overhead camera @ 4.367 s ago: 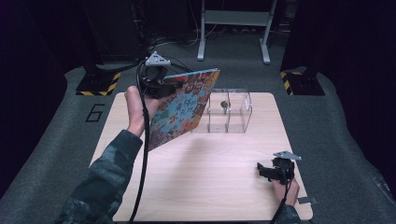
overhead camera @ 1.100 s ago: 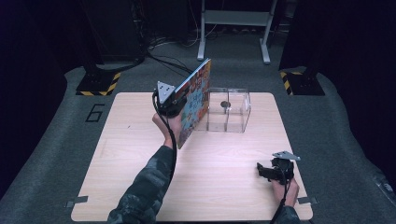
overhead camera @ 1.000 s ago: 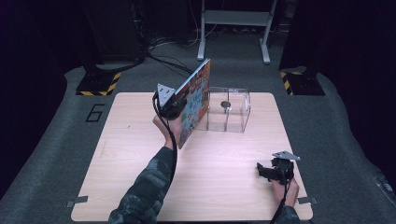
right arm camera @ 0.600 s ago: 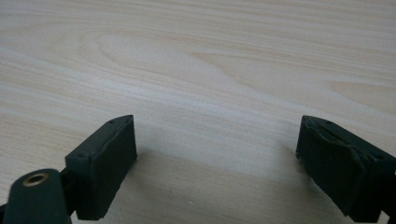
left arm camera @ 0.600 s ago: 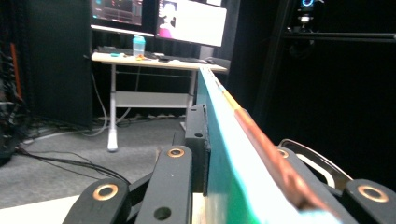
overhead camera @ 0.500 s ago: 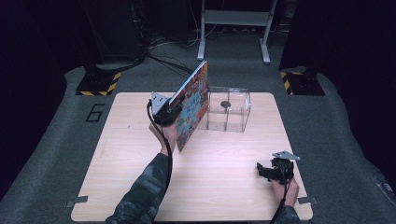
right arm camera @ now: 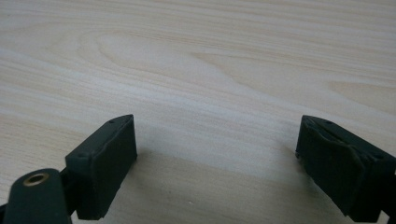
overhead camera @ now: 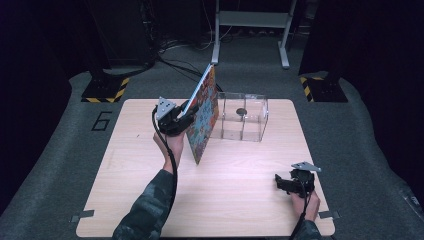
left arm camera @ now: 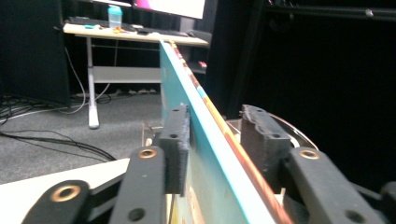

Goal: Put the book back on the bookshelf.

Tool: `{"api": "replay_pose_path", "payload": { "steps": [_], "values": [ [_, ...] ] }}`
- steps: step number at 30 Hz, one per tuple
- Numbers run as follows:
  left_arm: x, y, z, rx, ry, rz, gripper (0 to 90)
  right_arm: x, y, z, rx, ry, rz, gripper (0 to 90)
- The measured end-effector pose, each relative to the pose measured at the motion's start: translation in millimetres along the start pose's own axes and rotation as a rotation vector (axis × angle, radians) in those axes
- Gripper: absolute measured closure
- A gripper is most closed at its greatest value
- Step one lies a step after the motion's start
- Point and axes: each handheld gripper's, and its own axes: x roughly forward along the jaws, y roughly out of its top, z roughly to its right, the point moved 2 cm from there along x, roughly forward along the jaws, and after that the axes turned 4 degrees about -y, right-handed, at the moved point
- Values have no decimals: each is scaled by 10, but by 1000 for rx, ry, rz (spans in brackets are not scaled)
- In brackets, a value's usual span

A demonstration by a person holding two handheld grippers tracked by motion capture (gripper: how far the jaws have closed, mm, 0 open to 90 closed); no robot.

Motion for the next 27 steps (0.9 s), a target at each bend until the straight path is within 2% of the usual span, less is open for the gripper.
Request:
{"api": "replay_pose_path", "payload": {
  "steps": [5,6,9,14,20,22,27],
  "values": [
    [-75,58,28,21,-25,-23,478,0,0,1,-1,0,0,118],
    [-103,85,42,26,-42,-59,438,0,0,1,-1,0,0,117],
    [-175,106,62,40,-72,-107,364,0,0,1,-1,0,0,117],
    [-354,92,74,77,-73,-167,225,0,0,1,-1,0,0,118],
    [-572,-43,21,93,-69,-234,145,0,1,-1,2,0,0,118],
    [-658,-109,-26,83,-73,-265,131,0,0,0,0,0,0,118],
    [-858,-346,-174,86,-31,-340,84,1,1,0,2,0,1,118]
  ]
}}
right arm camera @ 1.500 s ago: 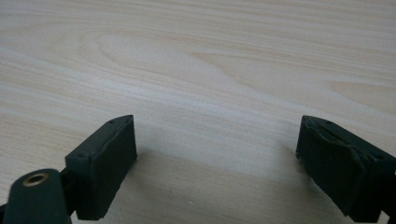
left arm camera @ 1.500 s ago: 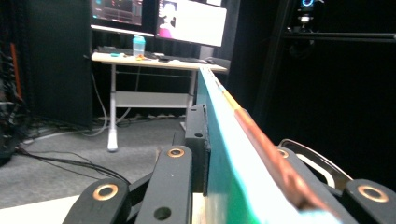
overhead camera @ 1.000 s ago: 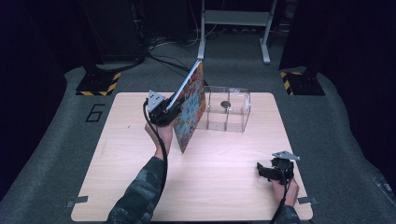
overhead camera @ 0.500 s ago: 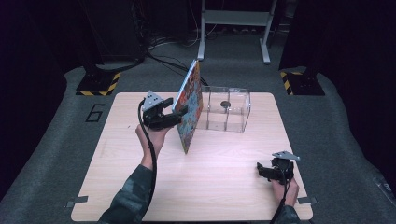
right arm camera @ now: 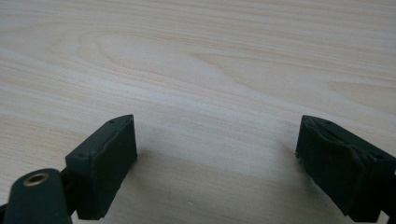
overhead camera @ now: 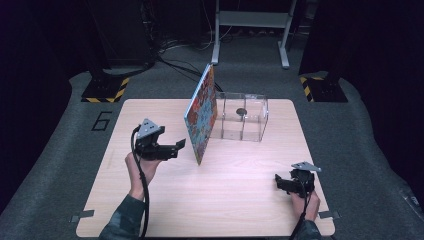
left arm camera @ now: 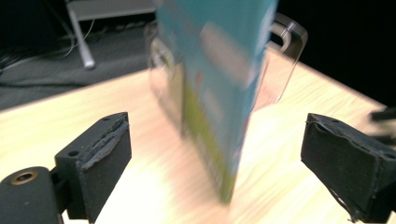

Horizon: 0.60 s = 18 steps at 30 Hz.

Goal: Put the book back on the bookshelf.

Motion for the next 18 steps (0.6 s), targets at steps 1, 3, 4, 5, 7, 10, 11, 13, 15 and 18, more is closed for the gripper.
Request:
{"api": "replay_pose_path", "payload": {
  "steps": [1,3,4,5,7,10,11,13,15,18],
  "values": [
    [-17,-65,-34,-6,5,-14,73,0,0,1,-2,0,0,118],
    [-56,-189,-93,-11,-18,-36,60,0,0,0,1,0,0,118],
    [-71,-248,-117,-15,-6,-45,52,1,1,-1,1,0,0,118],
    [-86,-304,-142,-17,2,-52,49,0,1,0,1,0,0,119],
    [-115,-401,-185,-38,1,-62,42,1,1,0,2,1,1,119],
    [-167,-533,-240,-40,15,-79,32,1,1,0,2,1,1,119],
    [-184,-578,-258,-45,22,-92,26,1,1,0,2,1,1,119],
    [-217,-673,-304,-52,34,-110,18,1,1,0,2,1,1,119],
    [-246,-778,-344,-54,42,-130,14,2,2,0,1,1,1,119],
    [-275,-954,-385,-64,52,-176,2,2,2,-1,2,1,1,119]
  ]
}}
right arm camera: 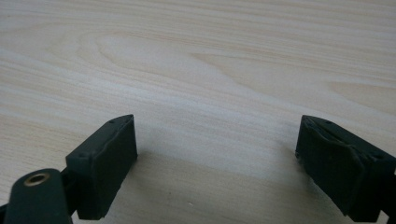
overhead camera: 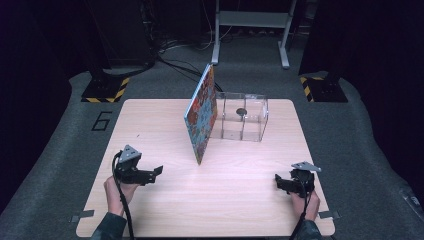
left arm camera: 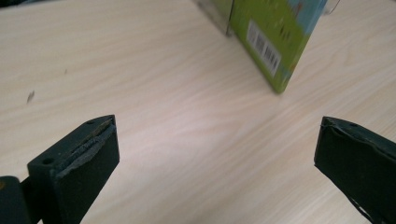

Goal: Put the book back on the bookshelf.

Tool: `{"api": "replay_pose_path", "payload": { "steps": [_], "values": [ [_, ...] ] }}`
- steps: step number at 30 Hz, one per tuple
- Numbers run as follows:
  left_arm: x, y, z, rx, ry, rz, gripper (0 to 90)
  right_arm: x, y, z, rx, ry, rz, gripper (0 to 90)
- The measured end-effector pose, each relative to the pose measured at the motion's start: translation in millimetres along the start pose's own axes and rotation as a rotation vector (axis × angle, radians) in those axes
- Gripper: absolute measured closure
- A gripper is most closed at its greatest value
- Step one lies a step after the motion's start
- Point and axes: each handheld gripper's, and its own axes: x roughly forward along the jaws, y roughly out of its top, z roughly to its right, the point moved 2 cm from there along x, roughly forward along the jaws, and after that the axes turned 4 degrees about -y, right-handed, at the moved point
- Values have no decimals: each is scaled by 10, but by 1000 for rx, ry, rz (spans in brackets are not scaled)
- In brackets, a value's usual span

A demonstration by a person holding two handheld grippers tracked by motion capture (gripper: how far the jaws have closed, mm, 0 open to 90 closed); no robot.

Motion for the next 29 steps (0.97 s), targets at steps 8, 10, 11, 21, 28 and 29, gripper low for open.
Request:
{"api": "replay_pose_path", "payload": {
  "steps": [8,10,11,21,28,29],
  "values": [
    [21,-463,-148,-53,57,-60,1,0,0,0,0,0,0,120],
    [22,-561,-184,-58,61,-77,1,1,1,0,-1,-1,-1,119],
    [27,-606,-194,-61,69,-88,1,1,1,-1,0,-1,-1,119],
    [78,-853,-236,-3,115,-134,0,10,6,-6,5,-6,3,119],
    [78,-855,-236,-3,113,-135,0,15,10,-2,1,-7,1,118],
    [78,-855,-236,-3,113,-135,0,15,10,-2,1,-7,0,118]
  ]
}}
